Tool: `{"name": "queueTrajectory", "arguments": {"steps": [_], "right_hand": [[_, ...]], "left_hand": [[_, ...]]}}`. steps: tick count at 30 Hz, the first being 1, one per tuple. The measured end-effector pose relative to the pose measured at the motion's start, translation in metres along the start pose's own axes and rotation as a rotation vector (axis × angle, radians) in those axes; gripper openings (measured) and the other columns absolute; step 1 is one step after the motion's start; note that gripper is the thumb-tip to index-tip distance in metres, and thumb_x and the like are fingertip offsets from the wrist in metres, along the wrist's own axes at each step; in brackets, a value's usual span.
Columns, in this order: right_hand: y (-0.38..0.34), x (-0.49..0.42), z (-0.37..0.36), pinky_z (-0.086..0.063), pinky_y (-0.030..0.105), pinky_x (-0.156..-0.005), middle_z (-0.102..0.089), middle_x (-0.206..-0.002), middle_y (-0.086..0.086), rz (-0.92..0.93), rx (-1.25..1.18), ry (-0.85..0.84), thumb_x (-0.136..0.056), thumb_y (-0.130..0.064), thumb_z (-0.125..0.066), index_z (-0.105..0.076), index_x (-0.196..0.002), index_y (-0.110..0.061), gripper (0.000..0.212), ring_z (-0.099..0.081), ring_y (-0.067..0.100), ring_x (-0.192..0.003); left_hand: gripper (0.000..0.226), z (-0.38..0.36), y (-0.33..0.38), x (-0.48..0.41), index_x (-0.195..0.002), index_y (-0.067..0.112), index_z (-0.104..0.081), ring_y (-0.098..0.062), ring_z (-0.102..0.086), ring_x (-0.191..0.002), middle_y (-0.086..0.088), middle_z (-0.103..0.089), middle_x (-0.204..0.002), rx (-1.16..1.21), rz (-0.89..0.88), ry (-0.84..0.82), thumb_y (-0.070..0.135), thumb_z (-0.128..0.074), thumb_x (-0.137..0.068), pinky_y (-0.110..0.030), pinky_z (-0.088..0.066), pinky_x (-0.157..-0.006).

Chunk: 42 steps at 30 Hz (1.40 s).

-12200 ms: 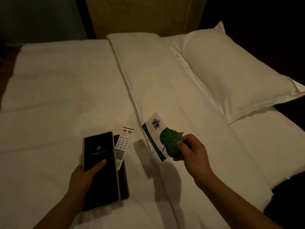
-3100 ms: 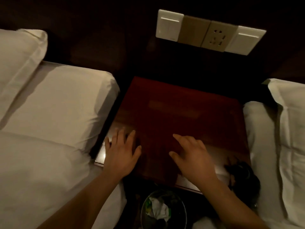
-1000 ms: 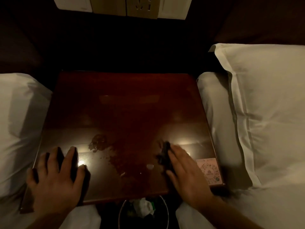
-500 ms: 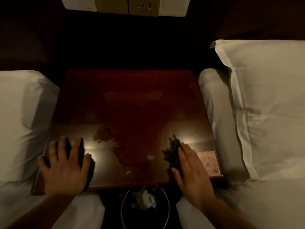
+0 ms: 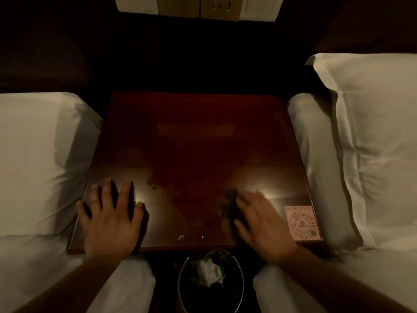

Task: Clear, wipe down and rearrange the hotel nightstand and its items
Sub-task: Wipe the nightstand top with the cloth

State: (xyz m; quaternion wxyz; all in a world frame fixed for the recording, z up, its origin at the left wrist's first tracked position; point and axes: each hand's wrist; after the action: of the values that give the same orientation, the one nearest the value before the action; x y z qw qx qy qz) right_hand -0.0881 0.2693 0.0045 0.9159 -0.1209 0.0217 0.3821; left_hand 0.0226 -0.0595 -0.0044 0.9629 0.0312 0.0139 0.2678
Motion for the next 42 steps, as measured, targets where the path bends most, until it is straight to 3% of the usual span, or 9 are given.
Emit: {"name": "queueTrajectory", "arguments": {"steps": [4, 11, 16, 21, 25, 31, 33, 36, 42], "right_hand": [[0.0, -0.063, 0.007, -0.043, 0.047, -0.089, -0.054, -0.122, 0.017, -0.571, -0.028, 0.149, -0.087, -0.025, -0.066, -0.061, -0.119, -0.005, 0.038, -0.05, 0.036, -0.111], [-0.039, -0.021, -0.009, -0.037, 0.038, -0.073, -0.049, -0.1, 0.005, -0.234, 0.037, 0.075, -0.086, -0.036, -0.054, -0.056, -0.101, -0.019, 0.022, -0.048, 0.025, -0.087], [0.011, -0.094, 0.022, -0.038, 0.043, -0.084, -0.054, -0.107, 0.014, -0.66, 0.021, 0.128, -0.094, -0.03, -0.05, -0.058, -0.11, -0.01, 0.026, -0.05, 0.033, -0.099], [-0.053, -0.04, 0.014, -0.047, 0.042, -0.082, -0.052, -0.121, 0.0, -0.161, -0.101, 0.05, -0.092, -0.03, -0.049, -0.058, -0.109, -0.023, 0.021, -0.055, 0.023, -0.102], [-0.043, -0.041, -0.004, -0.034, 0.043, -0.108, -0.041, -0.152, -0.006, 0.275, -0.002, -0.097, -0.092, -0.044, -0.05, -0.053, -0.132, -0.03, 0.043, -0.044, 0.021, -0.135], [0.034, -0.146, -0.001, -0.034, 0.048, -0.098, -0.047, -0.142, 0.008, -0.583, 0.021, 0.094, -0.096, -0.036, -0.051, -0.058, -0.129, -0.017, 0.039, -0.041, 0.033, -0.125], [0.03, -0.169, -0.006, -0.033, 0.051, -0.101, -0.045, -0.143, 0.015, -0.682, 0.026, 0.131, -0.097, -0.034, -0.05, -0.056, -0.13, -0.011, 0.041, -0.038, 0.038, -0.127], [-0.003, -0.183, -0.016, -0.03, 0.05, -0.108, -0.04, -0.149, 0.017, -0.521, 0.037, 0.073, -0.097, -0.035, -0.049, -0.053, -0.134, -0.01, 0.045, -0.037, 0.039, -0.134], [-0.078, -0.098, -0.027, -0.019, 0.046, -0.119, -0.029, -0.158, 0.003, 0.264, -0.01, -0.228, -0.097, -0.049, -0.038, -0.042, -0.142, -0.023, 0.053, -0.03, 0.025, -0.143]], "left_hand": [[0.065, 0.005, 0.001, 0.003, -0.15, 0.027, -0.037, -0.041, -0.021, -0.147, -0.019, -0.031, -0.158, 0.015, 0.0, -0.011, 0.055, -0.029, -0.092, -0.067, -0.014, -0.114], [0.066, 0.009, 0.003, 0.001, -0.149, 0.027, -0.04, -0.04, -0.022, -0.147, -0.018, -0.032, -0.158, 0.018, 0.009, -0.027, 0.056, -0.028, -0.091, -0.066, -0.015, -0.114], [0.067, 0.009, 0.004, 0.001, -0.149, 0.027, -0.04, -0.041, -0.021, -0.147, -0.018, -0.031, -0.158, 0.014, 0.017, -0.039, 0.056, -0.028, -0.091, -0.066, -0.015, -0.115], [0.066, 0.011, 0.003, 0.001, -0.149, 0.028, -0.04, -0.04, -0.022, -0.147, -0.017, -0.033, -0.157, 0.015, 0.022, -0.057, 0.056, -0.028, -0.09, -0.066, -0.016, -0.114], [0.067, 0.008, 0.003, 0.0, -0.148, 0.031, -0.042, -0.038, -0.022, -0.148, -0.014, -0.034, -0.158, 0.026, 0.039, -0.068, 0.059, -0.028, -0.09, -0.065, -0.014, -0.116], [0.066, 0.012, 0.003, 0.001, -0.147, 0.027, -0.047, -0.04, -0.026, -0.147, -0.017, -0.038, -0.156, 0.013, 0.024, -0.063, 0.057, -0.032, -0.089, -0.067, -0.019, -0.113], [0.066, 0.012, 0.004, -0.001, -0.146, 0.028, -0.047, -0.04, -0.026, -0.147, -0.016, -0.039, -0.155, 0.005, 0.019, -0.067, 0.057, -0.033, -0.089, -0.067, -0.02, -0.113], [0.065, 0.012, 0.003, -0.003, -0.146, 0.028, -0.047, -0.039, -0.026, -0.147, -0.016, -0.038, -0.156, -0.006, 0.027, -0.089, 0.056, -0.035, -0.089, -0.067, -0.02, -0.113], [0.065, 0.011, 0.003, 0.0, -0.146, 0.027, -0.048, -0.04, -0.026, -0.147, -0.017, -0.039, -0.155, -0.011, 0.017, -0.087, 0.056, -0.034, -0.09, -0.068, -0.021, -0.112]]}}
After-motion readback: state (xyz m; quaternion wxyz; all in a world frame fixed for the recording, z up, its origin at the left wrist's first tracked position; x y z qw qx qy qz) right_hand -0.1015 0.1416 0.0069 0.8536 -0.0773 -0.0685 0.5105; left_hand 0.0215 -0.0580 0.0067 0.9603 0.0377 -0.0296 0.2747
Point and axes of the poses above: each hand's wrist, its own x-axis away from the middle knuckle, its own z-axis out of the back of the hand, y = z × x
